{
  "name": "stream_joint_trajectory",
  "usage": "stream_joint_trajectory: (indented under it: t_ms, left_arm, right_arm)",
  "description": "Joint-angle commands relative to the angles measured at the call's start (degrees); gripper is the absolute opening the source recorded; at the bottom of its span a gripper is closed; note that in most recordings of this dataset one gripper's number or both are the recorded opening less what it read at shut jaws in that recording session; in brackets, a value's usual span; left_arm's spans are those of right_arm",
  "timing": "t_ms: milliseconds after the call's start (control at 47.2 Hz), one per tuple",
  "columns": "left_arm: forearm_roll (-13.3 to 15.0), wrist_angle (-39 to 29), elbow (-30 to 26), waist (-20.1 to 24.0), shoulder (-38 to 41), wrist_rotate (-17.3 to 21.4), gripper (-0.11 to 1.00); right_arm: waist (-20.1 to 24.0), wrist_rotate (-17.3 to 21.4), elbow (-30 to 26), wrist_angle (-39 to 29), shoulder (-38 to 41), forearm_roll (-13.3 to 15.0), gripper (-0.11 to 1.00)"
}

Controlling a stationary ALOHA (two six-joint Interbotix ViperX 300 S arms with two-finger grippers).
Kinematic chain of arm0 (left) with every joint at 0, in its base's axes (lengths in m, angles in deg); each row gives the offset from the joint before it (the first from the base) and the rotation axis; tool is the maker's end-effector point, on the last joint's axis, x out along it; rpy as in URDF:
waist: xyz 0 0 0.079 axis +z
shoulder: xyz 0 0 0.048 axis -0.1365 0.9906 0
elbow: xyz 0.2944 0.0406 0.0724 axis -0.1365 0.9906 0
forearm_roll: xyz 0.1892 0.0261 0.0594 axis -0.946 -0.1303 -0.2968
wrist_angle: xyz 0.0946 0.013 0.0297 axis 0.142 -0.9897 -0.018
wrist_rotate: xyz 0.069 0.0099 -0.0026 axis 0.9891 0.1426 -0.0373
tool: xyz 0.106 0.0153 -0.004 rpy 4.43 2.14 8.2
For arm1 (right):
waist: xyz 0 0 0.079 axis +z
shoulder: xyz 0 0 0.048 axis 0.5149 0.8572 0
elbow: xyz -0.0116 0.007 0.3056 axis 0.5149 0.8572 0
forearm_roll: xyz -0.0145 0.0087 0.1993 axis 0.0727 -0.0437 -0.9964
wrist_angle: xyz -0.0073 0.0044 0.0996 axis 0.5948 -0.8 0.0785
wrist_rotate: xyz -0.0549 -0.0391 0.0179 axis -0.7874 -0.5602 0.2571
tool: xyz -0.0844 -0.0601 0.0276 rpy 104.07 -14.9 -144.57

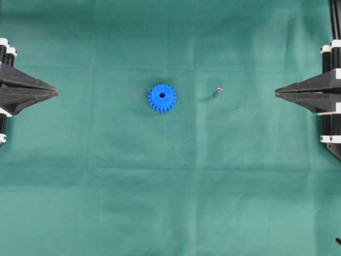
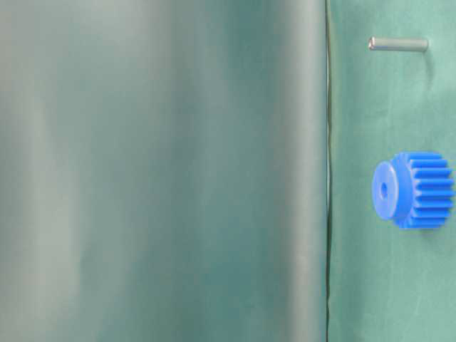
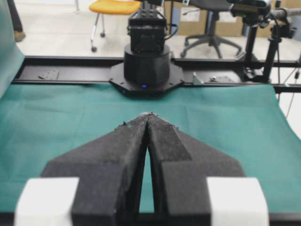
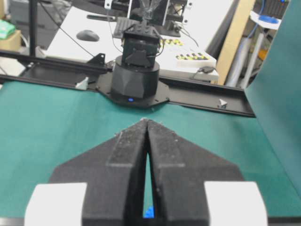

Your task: Insert the shaft placed at a random location into the center hole of the small gear at another random location.

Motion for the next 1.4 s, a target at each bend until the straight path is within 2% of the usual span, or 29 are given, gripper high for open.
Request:
stream_joint_trajectory:
  t_ms: [0, 127, 339, 614, 656, 720, 847, 889, 1079, 1376]
  left_arm:
    - [1.8, 0.4, -0.8, 0.0, 0.4, 0.5, 0.0]
    - [1.8, 0.4, -0.7, 0.0, 0.4, 0.5, 0.0]
    - [1.8, 0.7, -0.3, 0.0, 0.4, 0.5, 0.0]
    - [1.8, 0.8, 0.4, 0.0, 0.2, 0.4, 0.0]
    - [1.8, 0.7, 0.5, 0.0, 0.1, 0.4, 0.0]
    - [1.8, 0.7, 0.7, 0.0, 0.0, 0.3, 0.0]
    - [1.8, 0.7, 1.0, 0.0, -0.2, 0.3, 0.0]
    - [1.8, 0.7, 1.1, 0.0, -0.3, 0.3, 0.0]
    - [1.9, 0.7, 1.2, 0.0, -0.4, 0.3, 0.0]
    - [1.9, 0.6, 1.5, 0.0, -0.4, -0.1, 0.0]
  right_arm:
    - [-0.2, 0.3, -0.7, 0.0, 0.4, -0.1, 0.12]
    - [-0.6, 0.3, -0.2, 1.1, 3.9, 0.0, 0.12]
    - [-2.5, 0.3, 0.8, 7.6, 12.7, -0.2, 0.12]
    - [-8.1, 0.4, 1.2, 17.5, 29.9, -3.8, 0.13]
    - [-8.4, 0.4, 1.1, 19.1, 32.3, -4.4, 0.18]
    - [-9.1, 0.4, 0.9, 21.2, 36.0, -5.3, 0.35]
    - [-10.2, 0.4, 0.5, 25.0, 43.4, -6.4, 0.75]
    - [-10.4, 0.4, 0.4, 25.8, 45.4, -6.5, 0.81]
    - [-10.8, 0.4, -0.6, 28.6, 52.1, -8.1, 0.68]
    - [-10.9, 1.1, -0.9, 30.4, 56.6, -9.6, 0.68]
